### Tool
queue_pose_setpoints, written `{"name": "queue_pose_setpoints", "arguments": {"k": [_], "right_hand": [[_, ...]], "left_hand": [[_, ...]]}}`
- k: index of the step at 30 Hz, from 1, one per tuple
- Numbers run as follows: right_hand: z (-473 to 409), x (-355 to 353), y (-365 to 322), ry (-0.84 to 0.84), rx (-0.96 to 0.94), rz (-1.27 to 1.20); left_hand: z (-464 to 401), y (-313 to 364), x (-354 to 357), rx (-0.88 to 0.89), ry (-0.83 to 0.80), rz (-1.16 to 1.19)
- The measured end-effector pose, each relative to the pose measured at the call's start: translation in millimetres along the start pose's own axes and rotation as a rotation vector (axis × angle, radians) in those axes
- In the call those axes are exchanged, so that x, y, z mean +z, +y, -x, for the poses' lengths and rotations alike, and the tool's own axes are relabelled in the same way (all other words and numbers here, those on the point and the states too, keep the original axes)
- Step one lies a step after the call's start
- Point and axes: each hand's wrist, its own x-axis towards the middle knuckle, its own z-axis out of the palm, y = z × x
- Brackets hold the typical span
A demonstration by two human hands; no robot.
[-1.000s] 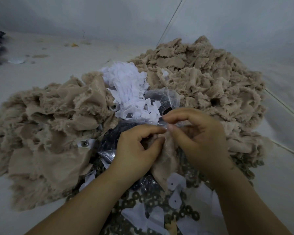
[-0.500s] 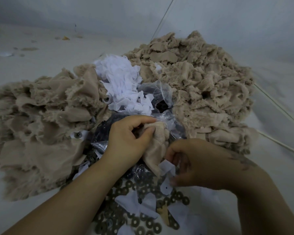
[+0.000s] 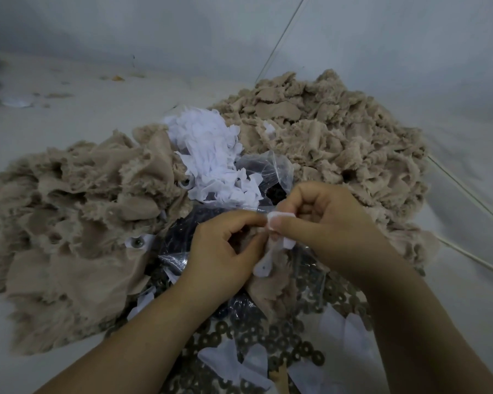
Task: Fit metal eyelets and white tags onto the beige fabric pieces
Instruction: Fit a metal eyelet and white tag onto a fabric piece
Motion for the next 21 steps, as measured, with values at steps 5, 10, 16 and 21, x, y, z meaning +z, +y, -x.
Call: {"name": "queue_pose_setpoints", "arguments": {"k": [5,10,16,21], "right_hand": [[-3.8,5.7,11.4,-0.037,0.023,-0.355],[0.9,5.1,19.7,-0.077,-0.039,-0.381],[5.1,10.0,16.6,-0.068,-0.205,-0.311],[2.3,17.7,26.6,0.258,-0.086,-0.255]], "left_hand": [[0.1,-4.3,0.3,0.072,-0.022,-0.054],[-0.3,-4.8,1.2,0.076,-0.017,-0.098],[1.6,-4.7,1.8,0.037,-0.033,-0.067],[-1.8,-1.9,0.8,0.102,-0.052,-0.02]]}}
